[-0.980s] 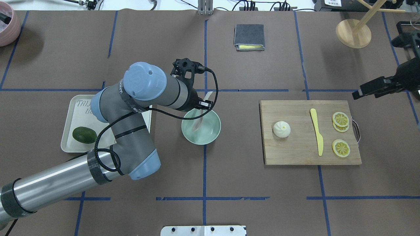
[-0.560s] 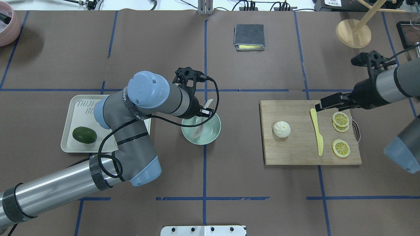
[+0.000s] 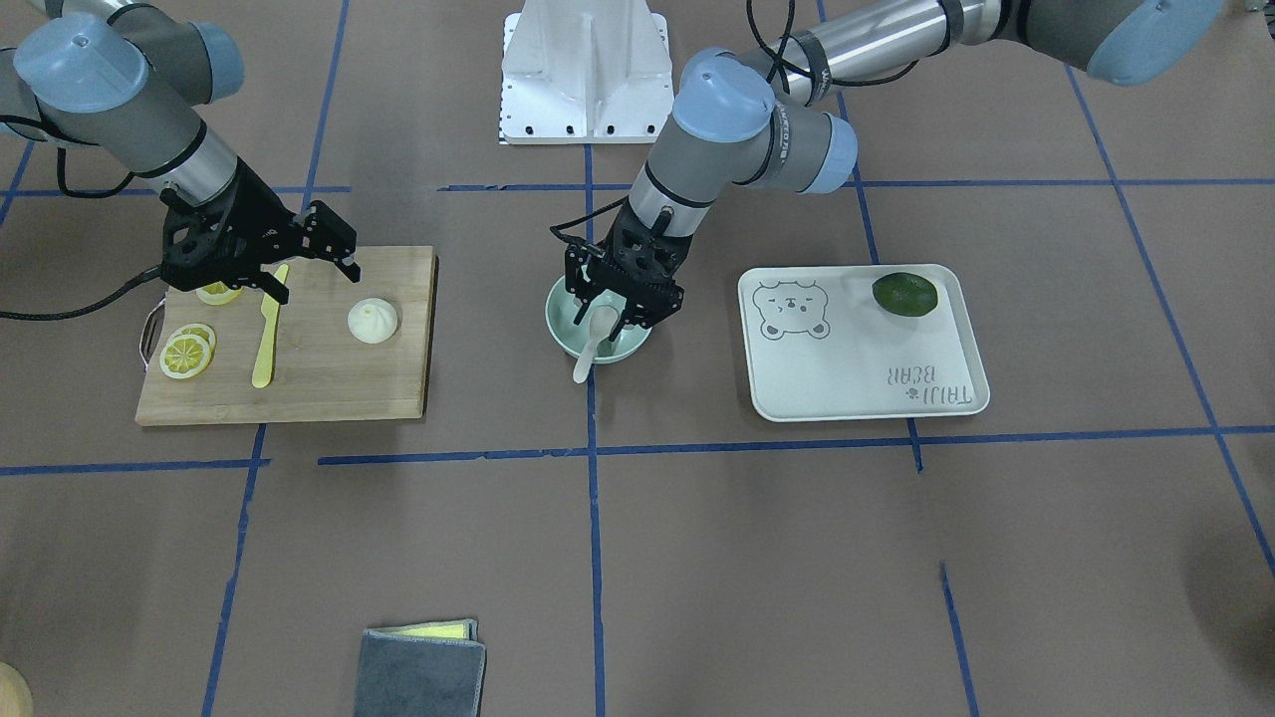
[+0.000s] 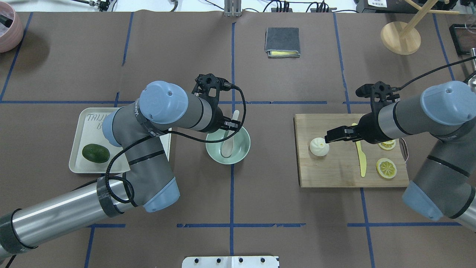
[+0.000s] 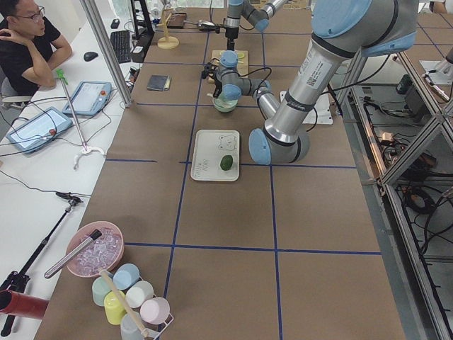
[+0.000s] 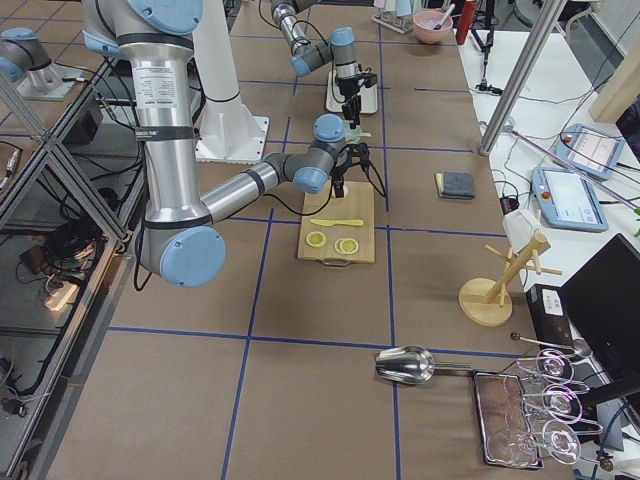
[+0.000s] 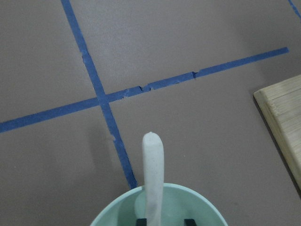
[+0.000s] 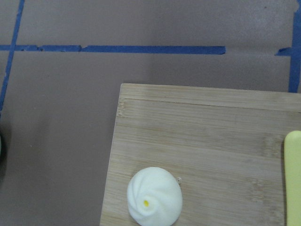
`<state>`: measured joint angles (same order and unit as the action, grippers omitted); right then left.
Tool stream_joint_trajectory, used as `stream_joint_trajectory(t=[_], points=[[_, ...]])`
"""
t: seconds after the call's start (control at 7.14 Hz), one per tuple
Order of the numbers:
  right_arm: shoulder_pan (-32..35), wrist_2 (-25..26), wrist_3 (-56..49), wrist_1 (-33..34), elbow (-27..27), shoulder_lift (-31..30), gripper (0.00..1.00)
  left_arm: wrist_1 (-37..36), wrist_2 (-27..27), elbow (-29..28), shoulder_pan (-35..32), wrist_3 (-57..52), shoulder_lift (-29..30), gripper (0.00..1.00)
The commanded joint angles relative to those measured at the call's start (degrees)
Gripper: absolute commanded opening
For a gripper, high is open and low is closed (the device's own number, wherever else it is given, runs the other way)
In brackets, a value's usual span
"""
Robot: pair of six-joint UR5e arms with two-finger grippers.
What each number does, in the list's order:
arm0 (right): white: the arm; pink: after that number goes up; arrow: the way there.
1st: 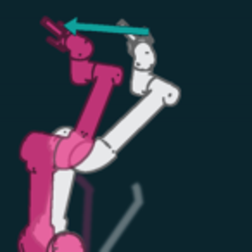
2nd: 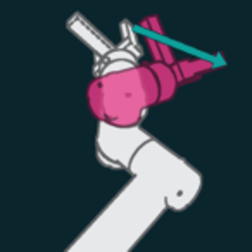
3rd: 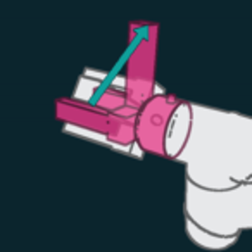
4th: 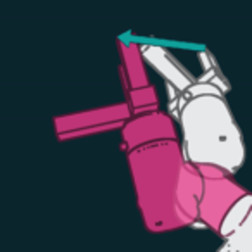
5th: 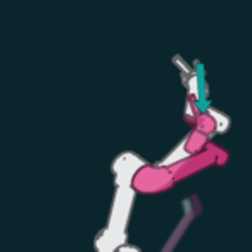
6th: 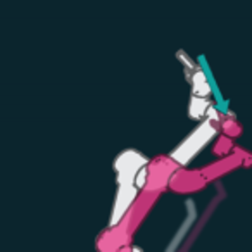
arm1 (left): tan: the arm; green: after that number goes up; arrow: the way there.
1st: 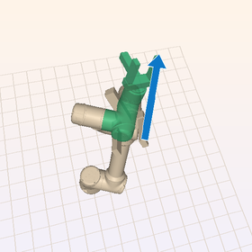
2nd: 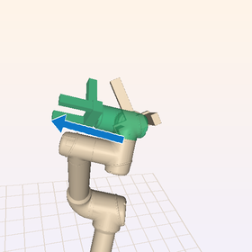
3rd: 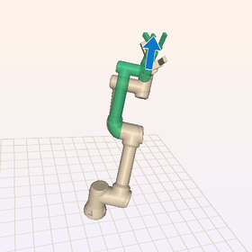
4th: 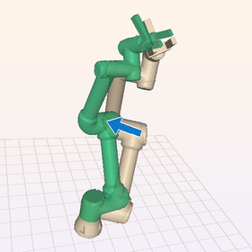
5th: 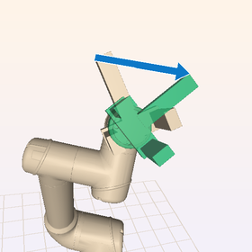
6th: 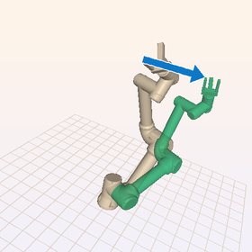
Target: Put spoon and bun in bowl
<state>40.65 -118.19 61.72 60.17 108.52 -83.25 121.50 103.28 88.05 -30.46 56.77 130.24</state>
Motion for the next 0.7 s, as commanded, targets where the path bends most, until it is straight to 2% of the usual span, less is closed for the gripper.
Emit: stream_joint_trajectory(t=[0.0,0.14,0.28,0.56], points=[[-2.83,0.93,0.07,13.32,0.03,6.31,0.92,0.23,-1.60,4.57,-2.57,0.19,-2.35,0.99],[-5.03,4.25,0.07,19.66,-0.32,9.83,0.90,0.23,-1.59,6.16,-3.20,0.19,-3.75,0.99],[-6.53,6.89,-0.46,22.59,-0.50,10.65,0.90,0.23,-1.51,7.13,-3.38,0.10,-4.55,0.99],[-6.89,7.70,-0.81,22.88,-1.20,8.90,0.89,0.14,-1.68,7.40,-3.47,0.19,-4.65,0.99]])
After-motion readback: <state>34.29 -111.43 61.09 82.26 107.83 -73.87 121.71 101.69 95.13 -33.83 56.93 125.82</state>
